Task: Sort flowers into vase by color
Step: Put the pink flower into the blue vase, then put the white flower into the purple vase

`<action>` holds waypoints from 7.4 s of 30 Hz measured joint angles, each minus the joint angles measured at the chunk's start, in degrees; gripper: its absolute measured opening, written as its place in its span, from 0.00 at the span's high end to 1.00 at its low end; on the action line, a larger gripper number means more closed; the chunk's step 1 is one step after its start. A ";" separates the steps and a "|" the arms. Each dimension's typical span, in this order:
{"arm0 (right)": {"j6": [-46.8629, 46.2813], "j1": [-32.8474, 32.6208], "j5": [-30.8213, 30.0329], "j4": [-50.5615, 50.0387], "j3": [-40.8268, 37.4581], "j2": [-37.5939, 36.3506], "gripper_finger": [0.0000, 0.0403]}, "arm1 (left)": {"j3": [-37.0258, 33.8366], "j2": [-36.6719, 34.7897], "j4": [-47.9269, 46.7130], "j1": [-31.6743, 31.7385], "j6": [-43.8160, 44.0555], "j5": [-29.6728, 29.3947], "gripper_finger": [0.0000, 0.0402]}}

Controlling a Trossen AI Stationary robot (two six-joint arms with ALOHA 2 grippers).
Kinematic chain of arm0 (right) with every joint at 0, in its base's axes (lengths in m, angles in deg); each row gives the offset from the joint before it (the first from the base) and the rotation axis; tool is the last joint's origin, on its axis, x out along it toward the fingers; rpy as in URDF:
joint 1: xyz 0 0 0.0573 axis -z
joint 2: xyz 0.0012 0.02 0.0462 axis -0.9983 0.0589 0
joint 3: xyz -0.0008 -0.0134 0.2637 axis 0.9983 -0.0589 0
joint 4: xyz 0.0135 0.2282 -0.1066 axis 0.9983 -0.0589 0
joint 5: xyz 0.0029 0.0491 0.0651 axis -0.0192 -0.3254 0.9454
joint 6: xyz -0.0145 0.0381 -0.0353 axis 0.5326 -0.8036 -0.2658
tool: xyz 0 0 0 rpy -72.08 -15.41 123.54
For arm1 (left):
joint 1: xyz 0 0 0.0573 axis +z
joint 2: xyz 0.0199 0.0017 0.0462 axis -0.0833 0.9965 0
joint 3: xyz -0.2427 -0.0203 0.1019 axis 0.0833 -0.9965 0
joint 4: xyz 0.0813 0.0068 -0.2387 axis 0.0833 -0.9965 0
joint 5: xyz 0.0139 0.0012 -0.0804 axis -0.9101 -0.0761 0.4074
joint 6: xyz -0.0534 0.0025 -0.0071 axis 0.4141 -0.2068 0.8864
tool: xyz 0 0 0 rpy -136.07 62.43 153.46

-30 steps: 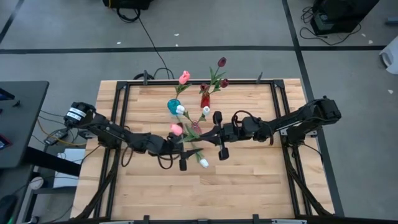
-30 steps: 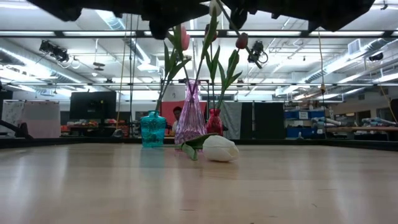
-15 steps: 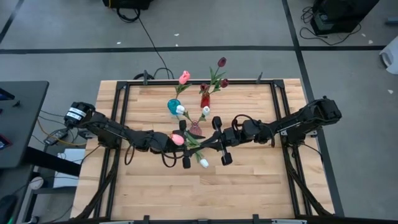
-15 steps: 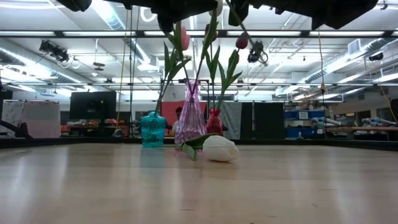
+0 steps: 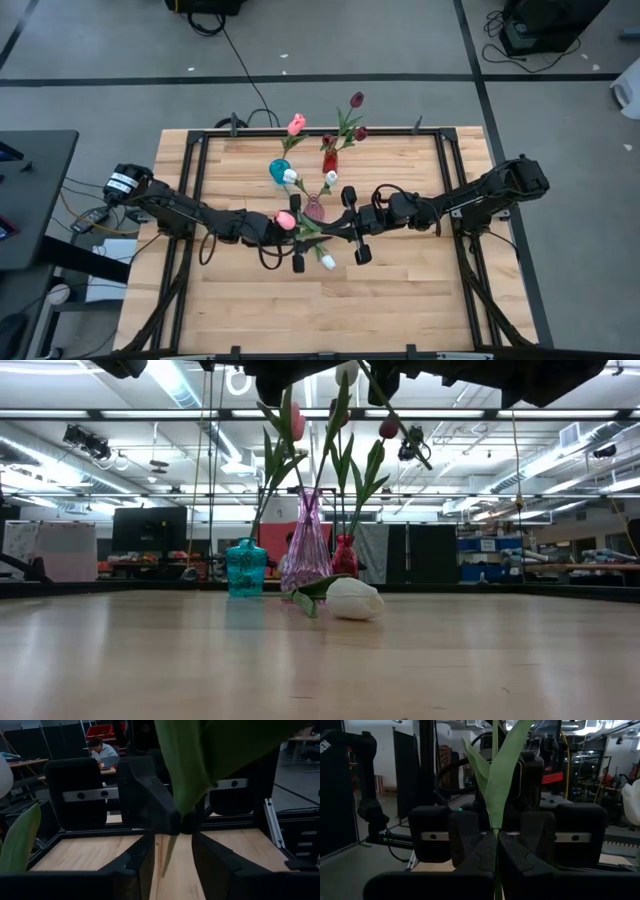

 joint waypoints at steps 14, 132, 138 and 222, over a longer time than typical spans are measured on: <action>-0.17 0.00 0.00 -0.20 0.00 -0.02 0.96 | -0.02 -0.02 0.24 0.62 -0.76 0.22 0.90; -4.85 -2.69 -24.35 -45.65 -3.19 -25.29 0.73 | -19.23 -25.24 -48.86 1.89 18.16 4.85 0.60; -1.86 -1.68 -25.21 -42.99 -3.21 -25.57 0.73 | -19.12 -23.76 -45.50 1.24 13.58 1.03 0.60; -4.22 1.14 -25.24 -54.22 -4.37 -34.77 0.73 | -2.25 1.75 -45.31 7.18 -21.07 5.87 0.61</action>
